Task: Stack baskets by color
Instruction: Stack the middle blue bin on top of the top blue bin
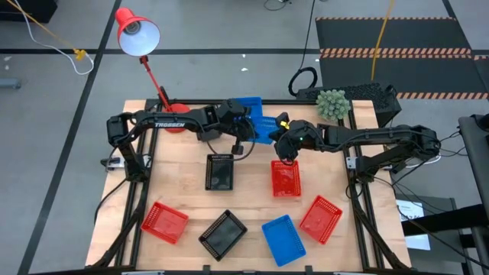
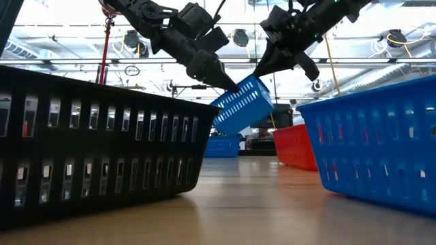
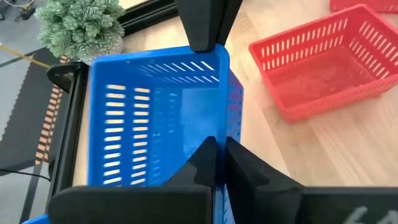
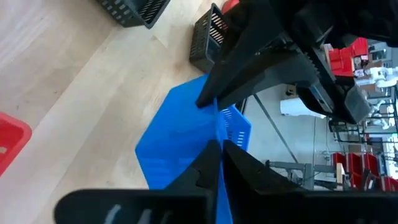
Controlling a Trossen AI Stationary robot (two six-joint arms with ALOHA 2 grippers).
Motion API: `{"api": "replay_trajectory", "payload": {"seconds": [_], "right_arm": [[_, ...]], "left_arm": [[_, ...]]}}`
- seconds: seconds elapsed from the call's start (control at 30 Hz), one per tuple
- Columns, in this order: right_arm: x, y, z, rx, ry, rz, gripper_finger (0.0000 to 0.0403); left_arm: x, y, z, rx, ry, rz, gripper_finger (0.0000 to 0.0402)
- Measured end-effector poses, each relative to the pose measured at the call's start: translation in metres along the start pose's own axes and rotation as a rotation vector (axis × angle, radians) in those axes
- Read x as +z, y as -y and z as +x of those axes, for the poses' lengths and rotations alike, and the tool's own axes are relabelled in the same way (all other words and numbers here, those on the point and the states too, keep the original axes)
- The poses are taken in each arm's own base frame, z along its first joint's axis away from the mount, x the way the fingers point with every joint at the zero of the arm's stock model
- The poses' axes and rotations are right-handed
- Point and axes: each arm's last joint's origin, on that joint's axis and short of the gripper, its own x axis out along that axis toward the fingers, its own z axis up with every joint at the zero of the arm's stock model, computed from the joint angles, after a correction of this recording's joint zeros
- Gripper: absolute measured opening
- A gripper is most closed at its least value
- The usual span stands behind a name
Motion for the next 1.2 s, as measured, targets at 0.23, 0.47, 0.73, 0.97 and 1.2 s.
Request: {"api": "replay_trajectory", "payload": {"seconds": [0.23, 0.47, 0.73, 0.97, 1.2], "right_arm": [[0.001, 0.001, 0.000, -0.006, 0.014, 0.058, 0.0095], [-0.001, 0.006, -0.008, -0.081, -0.042, 0.159, 0.0178], [-0.007, 0.018, -0.036, -0.220, -0.115, 0.273, 0.0207], [-0.023, 0.025, -0.067, -0.316, -0.208, 0.349, 0.0193], [-0.037, 0.034, -0.091, -0.386, -0.200, 0.458, 0.0183]], "left_arm": [[0.000, -0.005, -0.003, 0.030, -0.051, -0.006, 0.0009], [0.016, -0.007, -0.012, 0.085, -0.169, -0.024, 0.0008], [0.039, -0.018, -0.025, 0.243, -0.244, 0.002, 0.0008], [0.069, -0.034, -0.049, 0.395, -0.291, -0.011, 0.0008], [0.067, -0.036, -0.052, 0.454, -0.338, -0.033, 0.0008]]}}
